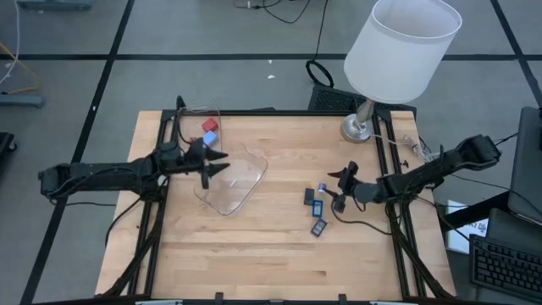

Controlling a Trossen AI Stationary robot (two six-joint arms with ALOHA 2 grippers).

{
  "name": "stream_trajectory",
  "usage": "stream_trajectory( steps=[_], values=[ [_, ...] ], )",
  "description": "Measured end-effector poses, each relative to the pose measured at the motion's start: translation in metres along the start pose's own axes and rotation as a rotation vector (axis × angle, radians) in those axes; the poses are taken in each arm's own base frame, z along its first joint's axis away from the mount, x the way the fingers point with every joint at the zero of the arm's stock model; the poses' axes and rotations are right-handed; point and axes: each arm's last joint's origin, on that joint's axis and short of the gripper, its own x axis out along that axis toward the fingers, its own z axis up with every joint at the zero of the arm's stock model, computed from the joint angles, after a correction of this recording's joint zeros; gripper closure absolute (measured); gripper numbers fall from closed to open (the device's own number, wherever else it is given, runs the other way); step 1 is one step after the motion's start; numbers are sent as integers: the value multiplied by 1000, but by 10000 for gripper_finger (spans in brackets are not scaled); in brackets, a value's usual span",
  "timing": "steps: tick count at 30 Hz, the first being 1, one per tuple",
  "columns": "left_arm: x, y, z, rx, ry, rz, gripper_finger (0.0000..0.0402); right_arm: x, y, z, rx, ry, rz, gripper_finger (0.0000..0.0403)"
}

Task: Pick & Place Office items
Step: Put the blue charger adapter into the top transparent bin

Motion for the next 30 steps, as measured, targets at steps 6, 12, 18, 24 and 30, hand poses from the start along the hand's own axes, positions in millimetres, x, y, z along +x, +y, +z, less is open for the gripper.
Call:
stream_trajectory(
  steps=[6,12,18,24,30],
  values=[
    [2,-10,4,40,-44,-98,220,4,4,-5,9,40,56,133],
    [4,-12,2,41,-37,-105,220,8,5,-11,-8,82,52,133],
    [4,-12,2,38,-32,-104,220,11,6,-16,-25,109,46,133],
    [4,-12,2,38,-31,-103,220,13,10,-15,-8,101,104,133],
    [7,-11,-1,38,-11,-100,220,18,7,-20,-8,131,73,135]
  ],
)
